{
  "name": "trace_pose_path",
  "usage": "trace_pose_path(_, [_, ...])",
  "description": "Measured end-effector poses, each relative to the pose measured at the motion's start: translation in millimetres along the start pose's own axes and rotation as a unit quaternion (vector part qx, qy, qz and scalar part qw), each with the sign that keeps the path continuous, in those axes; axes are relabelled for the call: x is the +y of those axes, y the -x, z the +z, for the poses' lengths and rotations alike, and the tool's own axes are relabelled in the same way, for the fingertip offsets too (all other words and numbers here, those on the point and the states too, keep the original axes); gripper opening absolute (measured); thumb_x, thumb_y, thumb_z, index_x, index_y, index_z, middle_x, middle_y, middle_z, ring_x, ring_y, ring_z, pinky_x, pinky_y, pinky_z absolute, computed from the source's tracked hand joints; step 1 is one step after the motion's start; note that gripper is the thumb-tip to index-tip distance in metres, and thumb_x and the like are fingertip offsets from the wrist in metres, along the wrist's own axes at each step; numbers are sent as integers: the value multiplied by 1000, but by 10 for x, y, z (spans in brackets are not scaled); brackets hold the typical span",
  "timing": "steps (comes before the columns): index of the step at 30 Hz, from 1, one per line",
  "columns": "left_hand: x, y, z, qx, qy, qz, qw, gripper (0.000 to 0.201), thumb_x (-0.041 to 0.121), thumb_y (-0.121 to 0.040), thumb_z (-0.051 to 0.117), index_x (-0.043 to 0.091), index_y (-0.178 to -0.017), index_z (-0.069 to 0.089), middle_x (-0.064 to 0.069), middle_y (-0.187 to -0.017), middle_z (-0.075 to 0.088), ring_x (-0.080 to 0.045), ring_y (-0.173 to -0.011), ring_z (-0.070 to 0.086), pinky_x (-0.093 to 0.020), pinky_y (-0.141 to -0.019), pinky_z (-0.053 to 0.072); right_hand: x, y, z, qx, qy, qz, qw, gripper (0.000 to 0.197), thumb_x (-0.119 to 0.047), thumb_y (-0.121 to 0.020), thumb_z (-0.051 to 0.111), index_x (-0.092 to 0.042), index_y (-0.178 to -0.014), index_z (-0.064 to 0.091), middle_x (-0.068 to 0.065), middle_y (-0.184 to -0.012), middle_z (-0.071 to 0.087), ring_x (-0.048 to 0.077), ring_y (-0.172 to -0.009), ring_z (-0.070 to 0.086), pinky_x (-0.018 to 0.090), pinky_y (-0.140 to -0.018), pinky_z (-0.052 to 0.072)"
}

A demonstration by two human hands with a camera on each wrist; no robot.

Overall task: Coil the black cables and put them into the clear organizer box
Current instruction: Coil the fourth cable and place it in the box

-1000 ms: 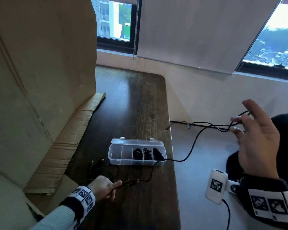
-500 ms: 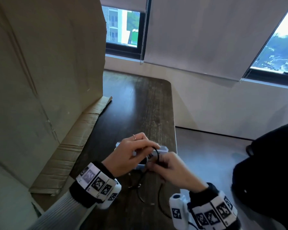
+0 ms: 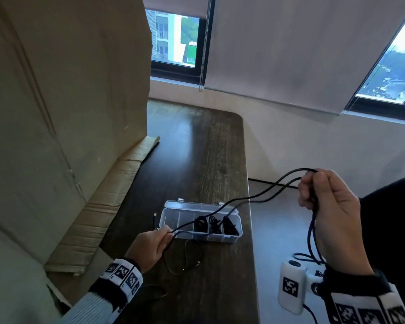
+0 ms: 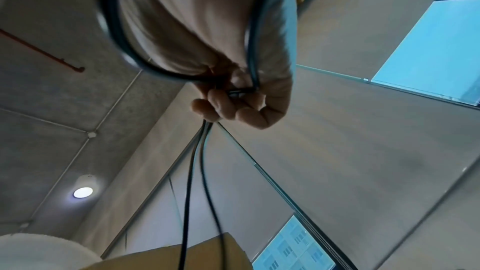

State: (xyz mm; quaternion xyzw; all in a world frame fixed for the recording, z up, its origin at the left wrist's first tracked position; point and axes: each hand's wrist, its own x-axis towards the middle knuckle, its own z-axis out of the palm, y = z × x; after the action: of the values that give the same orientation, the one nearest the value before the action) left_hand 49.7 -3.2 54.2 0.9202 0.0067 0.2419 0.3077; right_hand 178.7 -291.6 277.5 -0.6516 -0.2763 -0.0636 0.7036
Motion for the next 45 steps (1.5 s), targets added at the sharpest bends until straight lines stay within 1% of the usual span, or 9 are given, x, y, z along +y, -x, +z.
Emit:
trace_pose_path(6, [-385, -76, 122, 20, -157, -94, 983, 27, 36, -95, 42, 18, -83, 57, 5, -66, 63, -19, -58, 60, -27, -61, 43, -58, 46, -1, 41, -35, -6, 999, 24, -37, -90, 46, -29, -77, 65, -10, -65, 57, 9, -62, 49, 19, -57, 42])
trace_pose_path(10, [-562, -108, 80, -13, -154, -199, 968, 19, 18, -95, 51, 19, -77, 58, 3, -70, 63, -21, -67, 64, -33, -65, 48, -82, 57, -37, 52, -30, -12, 998, 23, -32, -92, 45, -25, -79, 63, -9, -61, 51, 11, -58, 42, 20, -56, 40])
trace_pose_path(15, [-565, -215, -106, -4, 64, -318, 946, 31, 21, -100, 43, 14, -84, 69, 4, -81, 71, -11, -76, 67, -28, -74, 48, 55, 52, -101, 37, 3, 17, 999, 24, -34, -91, 47, -21, -81, 65, -4, -62, 52, 13, -57, 41, 20, -52, 37])
trace_pose_path(22, [-406, -289, -382, -82, 371, -391, 838, 40, 7, -97, 34, 7, -59, 47, -12, -58, 47, -28, -54, 63, -31, -58, 46, 537, 150, -156, 10, 34, 133, 990, 28, -38, -85, 49, -16, -80, 65, -2, -66, 60, 13, -52, 46, 21, -51, 40])
trace_pose_path(28, [-181, -342, -430, -47, 534, -412, 737, 34, 13, -99, 37, 7, -68, 51, -25, -89, 69, -43, -90, 68, -41, -76, 57, 405, 231, -51, -52, -42, 157, 985, 29, -43, -80, 51, -19, -75, 66, 15, -67, 65, 19, -51, 49, 22, -48, 45])
trace_pose_path(31, [-29, -434, -428, -52, 539, -415, 731, 31, 12, -100, 34, 8, -77, 53, -20, -104, 70, -35, -100, 68, -41, -72, 58, 286, 210, 29, -85, -66, 149, 983, 30, -33, -89, 46, -8, -82, 61, 19, -65, 65, 24, -48, 50, 26, -46, 46])
trace_pose_path(34, [9, -479, -350, -39, 531, -414, 738, 37, 6, -98, 33, 6, -67, 53, -15, -89, 60, -24, -91, 63, -46, -82, 54, 324, 177, 100, -129, -28, 181, 975, 27, -16, -99, 38, 2, -87, 53, 22, -68, 70, 27, -44, 57, 28, -46, 50])
trace_pose_path(41, [32, -473, -313, 11, 609, -377, 697, 42, 4, -91, 27, 14, -56, 47, -24, -123, 61, -21, -125, 53, -46, -110, 30, 758, 305, 4, -361, 336, 134, 859, 19, -33, -97, 50, -29, -88, 66, -2, -85, 71, 12, -86, 66, 43, -83, 53])
trace_pose_path(45, [35, -507, -335, 73, 678, -358, 638, 39, 9, -94, 31, 10, -58, 46, -26, -86, 65, -39, -110, 62, -52, -105, 41, 757, 354, 75, -354, 284, 124, 882, 22, -27, -97, 52, -28, -90, 72, -22, -120, 60, -2, -115, 54, 25, -98, 43])
